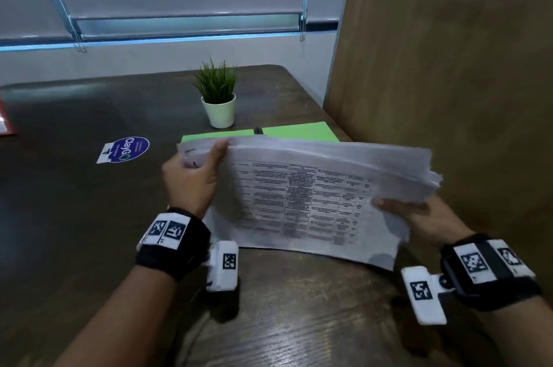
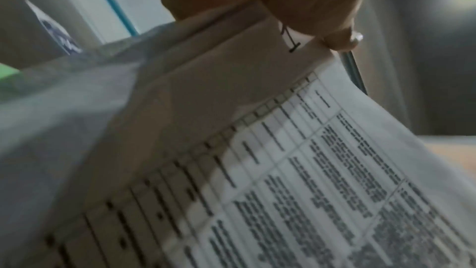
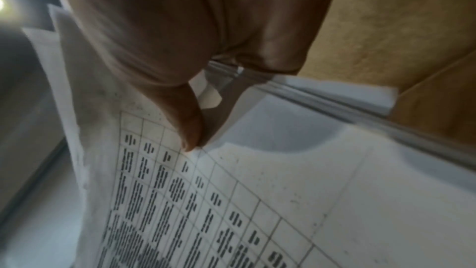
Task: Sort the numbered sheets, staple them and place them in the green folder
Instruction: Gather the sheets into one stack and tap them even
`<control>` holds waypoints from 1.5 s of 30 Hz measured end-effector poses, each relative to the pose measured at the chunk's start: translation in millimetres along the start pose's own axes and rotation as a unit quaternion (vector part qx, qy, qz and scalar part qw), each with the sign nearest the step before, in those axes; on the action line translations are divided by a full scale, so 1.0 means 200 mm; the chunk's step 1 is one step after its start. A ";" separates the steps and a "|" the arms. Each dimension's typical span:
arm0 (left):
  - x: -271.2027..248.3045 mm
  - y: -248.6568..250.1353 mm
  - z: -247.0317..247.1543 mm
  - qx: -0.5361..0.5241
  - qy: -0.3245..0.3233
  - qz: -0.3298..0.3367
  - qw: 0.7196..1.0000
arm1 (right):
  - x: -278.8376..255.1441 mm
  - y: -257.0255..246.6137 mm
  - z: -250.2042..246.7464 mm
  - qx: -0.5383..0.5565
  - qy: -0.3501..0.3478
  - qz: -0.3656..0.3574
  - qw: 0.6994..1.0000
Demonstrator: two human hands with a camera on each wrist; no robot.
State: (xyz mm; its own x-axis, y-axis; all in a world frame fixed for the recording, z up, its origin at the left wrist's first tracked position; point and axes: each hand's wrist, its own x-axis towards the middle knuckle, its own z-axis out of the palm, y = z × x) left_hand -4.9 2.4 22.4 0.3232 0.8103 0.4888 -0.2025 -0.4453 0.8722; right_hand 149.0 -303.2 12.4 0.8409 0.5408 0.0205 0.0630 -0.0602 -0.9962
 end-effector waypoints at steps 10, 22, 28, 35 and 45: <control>0.03 0.06 0.04 -0.087 0.039 -0.038 0.995 | 0.00 0.00 -0.01 0.019 -0.016 -0.011 1.000; 0.06 -0.04 0.06 -0.104 0.008 -0.112 0.988 | 0.02 0.04 -0.07 0.057 -0.035 0.016 0.998; 0.03 -0.13 -0.03 -0.074 -0.187 -0.091 0.975 | 0.06 0.08 -0.12 0.111 -0.002 0.021 0.994; -0.13 -0.14 -0.09 -0.047 -0.242 -0.226 0.942 | 0.08 0.11 -0.14 0.109 -0.033 0.018 0.993; -0.16 -0.10 -0.24 -0.086 -0.306 -0.186 0.930 | 0.03 0.04 -0.04 0.094 -0.090 0.026 0.991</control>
State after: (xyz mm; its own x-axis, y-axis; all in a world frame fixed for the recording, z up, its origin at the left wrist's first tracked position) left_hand -56.3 4.4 -11.6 0.8557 0.5035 0.1194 -0.0986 -0.0678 0.9928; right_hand 159.5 -307.8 4.7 0.7300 0.6828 -0.0296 -0.0931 0.0565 -0.9941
